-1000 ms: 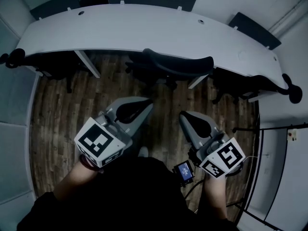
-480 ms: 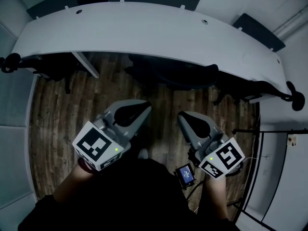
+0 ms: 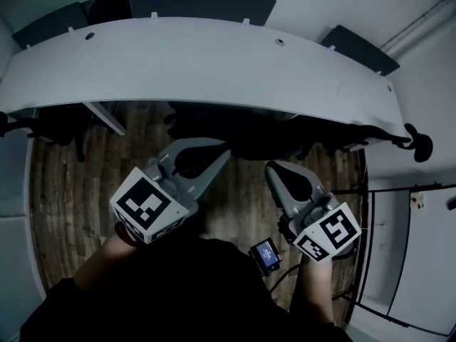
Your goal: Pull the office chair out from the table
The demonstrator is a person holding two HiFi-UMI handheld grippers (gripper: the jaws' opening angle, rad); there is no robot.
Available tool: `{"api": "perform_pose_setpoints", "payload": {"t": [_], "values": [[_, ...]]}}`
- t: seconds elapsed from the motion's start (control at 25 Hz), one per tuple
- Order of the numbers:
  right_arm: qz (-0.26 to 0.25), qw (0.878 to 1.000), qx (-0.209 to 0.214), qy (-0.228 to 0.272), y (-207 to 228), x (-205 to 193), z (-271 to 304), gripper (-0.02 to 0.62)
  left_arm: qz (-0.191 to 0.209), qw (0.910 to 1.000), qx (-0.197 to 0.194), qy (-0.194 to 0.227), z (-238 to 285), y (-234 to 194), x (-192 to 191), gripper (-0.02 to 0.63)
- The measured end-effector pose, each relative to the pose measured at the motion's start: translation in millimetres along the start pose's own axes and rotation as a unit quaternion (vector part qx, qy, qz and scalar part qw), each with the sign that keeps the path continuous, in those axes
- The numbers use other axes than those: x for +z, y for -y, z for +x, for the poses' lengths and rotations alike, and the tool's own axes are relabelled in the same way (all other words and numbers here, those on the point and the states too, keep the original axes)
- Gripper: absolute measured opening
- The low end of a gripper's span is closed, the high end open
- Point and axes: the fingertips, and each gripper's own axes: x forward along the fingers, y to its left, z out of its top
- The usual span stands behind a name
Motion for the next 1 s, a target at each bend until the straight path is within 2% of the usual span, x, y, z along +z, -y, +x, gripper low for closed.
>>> {"api": "perform_pose_setpoints", "payload": {"t": [0.16,0.32,0.48,0.6,0.76,1.0], "values": [[-0.005,1.0,-0.022,0.0,8,8,20,0.0,0.005,0.9991,-0.039,-0.013,8,-16,-5,0.002],[-0.011,0.998,-0.054,-0.011,22,5,26,0.0,0.035,0.9949,-0.091,-0.026,23,-13,-12,0.002],[-0.016,0.997,-0.073,-0.023,32,5,24,0.0,0.014,0.9933,-0.114,-0.016,36,-13,-12,0.002],[-0.023,0.997,-0.064,-0.031,37,6,21,0.0,0.007,0.9933,-0.114,-0.019,44,-11,-15,0.002],[-0.023,0.998,-0.052,-0.024,52,11,17,0.0,0.002,0.9953,-0.095,-0.018,56,-15,-14,0.002],[-0.025,0.999,-0.026,-0.021,70,14,8,0.0,0.016,0.9973,-0.064,-0.032,74,-9,-15,0.002]]}}
